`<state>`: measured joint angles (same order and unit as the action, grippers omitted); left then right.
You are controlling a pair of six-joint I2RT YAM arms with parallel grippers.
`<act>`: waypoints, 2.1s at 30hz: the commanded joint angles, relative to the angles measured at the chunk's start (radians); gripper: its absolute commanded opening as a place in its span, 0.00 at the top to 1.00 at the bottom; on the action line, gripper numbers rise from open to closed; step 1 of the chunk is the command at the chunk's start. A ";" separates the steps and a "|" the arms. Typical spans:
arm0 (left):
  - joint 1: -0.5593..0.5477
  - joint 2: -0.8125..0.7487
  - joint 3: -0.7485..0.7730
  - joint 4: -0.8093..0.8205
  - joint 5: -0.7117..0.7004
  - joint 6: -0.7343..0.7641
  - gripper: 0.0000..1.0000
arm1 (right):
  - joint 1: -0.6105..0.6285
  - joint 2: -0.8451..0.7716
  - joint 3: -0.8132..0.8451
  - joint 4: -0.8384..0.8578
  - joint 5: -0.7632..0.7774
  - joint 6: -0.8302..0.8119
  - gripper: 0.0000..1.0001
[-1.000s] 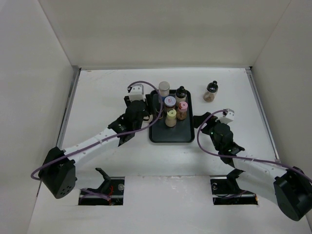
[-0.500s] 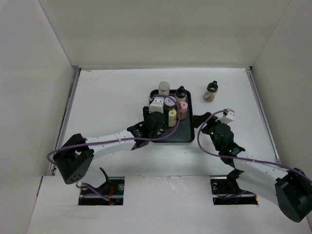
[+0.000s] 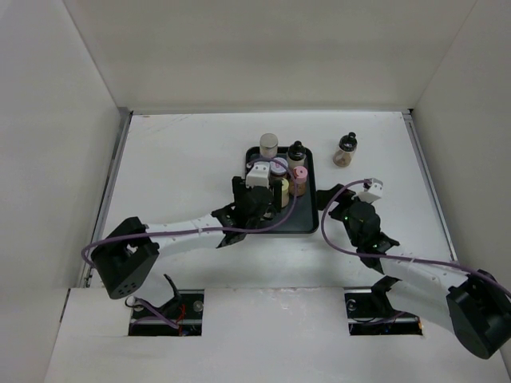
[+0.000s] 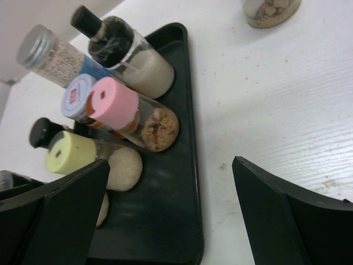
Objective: Organize the condiment bottles
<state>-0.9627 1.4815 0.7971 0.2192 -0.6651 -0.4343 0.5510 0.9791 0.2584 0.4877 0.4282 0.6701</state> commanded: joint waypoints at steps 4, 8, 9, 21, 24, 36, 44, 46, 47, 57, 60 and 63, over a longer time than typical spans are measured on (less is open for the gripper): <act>0.026 -0.179 -0.067 0.031 -0.018 -0.003 0.00 | 0.017 0.041 0.047 0.049 0.037 -0.038 0.00; 0.090 -0.312 -0.137 0.049 -0.022 -0.001 0.00 | 0.019 -0.003 0.074 -0.013 0.043 -0.044 0.43; 0.104 -0.338 -0.159 0.061 -0.025 -0.003 0.00 | 0.011 -0.006 0.090 -0.040 0.047 -0.044 0.56; 0.439 -0.607 -0.544 0.250 0.042 -0.224 0.00 | -0.222 0.205 0.430 -0.264 0.116 -0.148 0.00; 0.457 -0.599 -0.587 0.304 0.100 -0.267 0.00 | -0.286 0.349 0.577 -0.334 0.118 -0.219 0.00; 0.465 -0.445 -0.593 0.390 0.170 -0.284 0.00 | -0.380 0.789 0.970 -0.475 0.006 -0.348 0.00; 0.470 -0.371 -0.581 0.414 0.183 -0.288 0.00 | -0.394 0.862 0.978 -0.396 -0.006 -0.353 0.45; 0.470 -0.372 -0.581 0.419 0.185 -0.288 0.00 | -0.379 0.789 0.900 -0.333 0.036 -0.353 0.53; 0.470 -0.372 -0.581 0.419 0.182 -0.288 0.00 | -0.360 0.758 0.871 -0.316 0.055 -0.351 0.54; 0.469 -0.369 -0.585 0.421 0.185 -0.299 0.00 | -0.097 0.307 0.526 -0.377 0.161 -0.271 0.54; 0.463 -0.372 -0.585 0.421 0.185 -0.305 0.00 | -0.002 0.209 0.473 -0.464 0.182 -0.233 0.54; 0.465 -0.366 -0.582 0.424 0.186 -0.305 0.00 | 0.098 0.158 0.433 -0.534 0.195 -0.164 0.54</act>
<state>-0.4980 1.1152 0.1955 0.5922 -0.4850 -0.7258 0.5838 1.1759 0.7212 0.0132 0.5720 0.4248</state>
